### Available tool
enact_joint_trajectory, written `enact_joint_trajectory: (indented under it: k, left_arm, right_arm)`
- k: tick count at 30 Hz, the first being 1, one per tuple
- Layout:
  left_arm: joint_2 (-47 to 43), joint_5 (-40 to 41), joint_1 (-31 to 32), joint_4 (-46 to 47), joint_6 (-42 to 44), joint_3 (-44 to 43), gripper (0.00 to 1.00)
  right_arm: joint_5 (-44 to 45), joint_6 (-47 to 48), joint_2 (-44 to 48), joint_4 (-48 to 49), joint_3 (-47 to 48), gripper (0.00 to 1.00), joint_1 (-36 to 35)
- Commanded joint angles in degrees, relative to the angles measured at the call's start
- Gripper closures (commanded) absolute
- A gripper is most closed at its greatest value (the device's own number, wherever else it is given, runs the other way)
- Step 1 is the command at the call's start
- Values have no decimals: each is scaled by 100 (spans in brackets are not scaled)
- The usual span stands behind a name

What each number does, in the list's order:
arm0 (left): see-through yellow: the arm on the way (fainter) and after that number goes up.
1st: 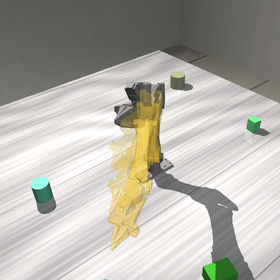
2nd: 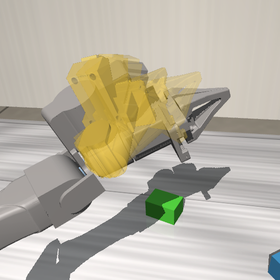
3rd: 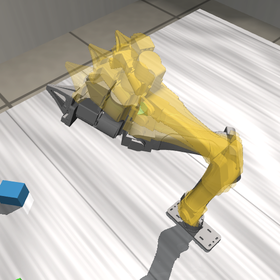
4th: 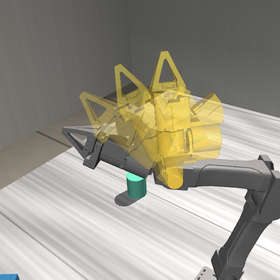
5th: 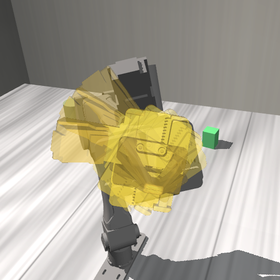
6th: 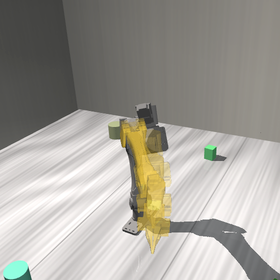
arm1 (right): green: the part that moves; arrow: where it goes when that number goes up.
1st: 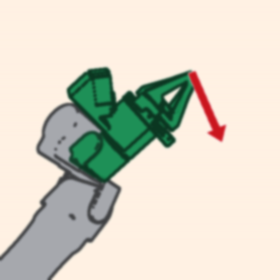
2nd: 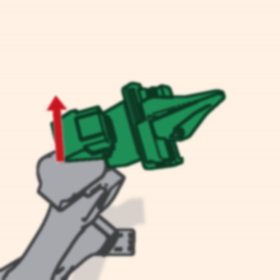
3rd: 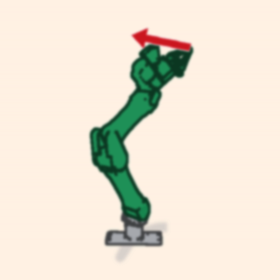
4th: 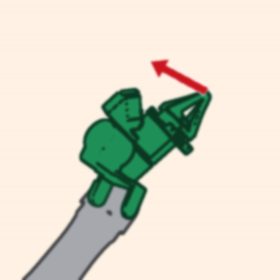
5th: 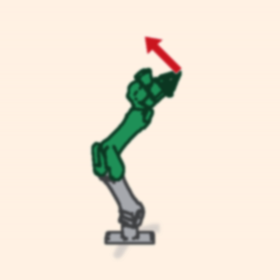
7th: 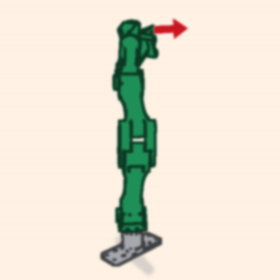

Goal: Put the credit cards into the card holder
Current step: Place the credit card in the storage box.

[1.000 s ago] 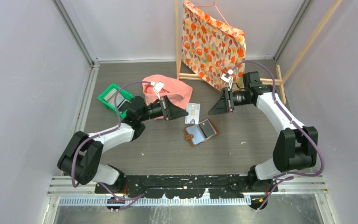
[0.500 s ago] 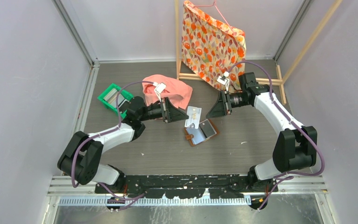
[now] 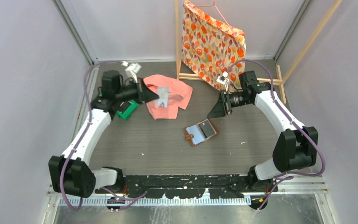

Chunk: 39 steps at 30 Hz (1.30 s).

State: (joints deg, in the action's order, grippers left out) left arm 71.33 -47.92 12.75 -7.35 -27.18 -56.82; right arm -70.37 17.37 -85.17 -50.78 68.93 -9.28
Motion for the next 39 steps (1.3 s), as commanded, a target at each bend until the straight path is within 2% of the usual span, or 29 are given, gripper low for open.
enact_joint_trajectory:
  k: [1,4,7,9,12,16,25,33,39]
  left_arm:
    - [-101,1849,-645,-3949,2822,-989,100]
    - [167,3364,-722,-4169,3251,-1161,100]
    - [596,4403,-729,-4111,3488,-1328,100]
    - [984,4909,-771,-4088,3678,-1541,100]
    - [1623,5244,-823,-4101,3959,-2026,100]
    - [2183,5300,-912,-4293,4052,-2707,100]
    - [2479,5224,-1048,-4028,4545,-2722,100]
    - [3074,5136,-1115,-3894,4905,-3291,100]
    - [3198,5120,-1174,-3851,5169,-3373,100]
  right_arm:
    - [358,308,-77,-212,285,59,-33]
    - [399,398,-228,-337,350,59,-38]
    - [423,450,-348,-397,382,59,-36]
    - [407,511,-429,-475,420,59,-38]
    - [323,579,-549,-577,463,59,-32]
    - [270,615,-650,-631,461,59,-38]
    - [176,750,-758,-809,543,59,-31]
    - [147,764,-724,-815,525,59,-38]
    - [141,771,-765,-824,517,59,-32]
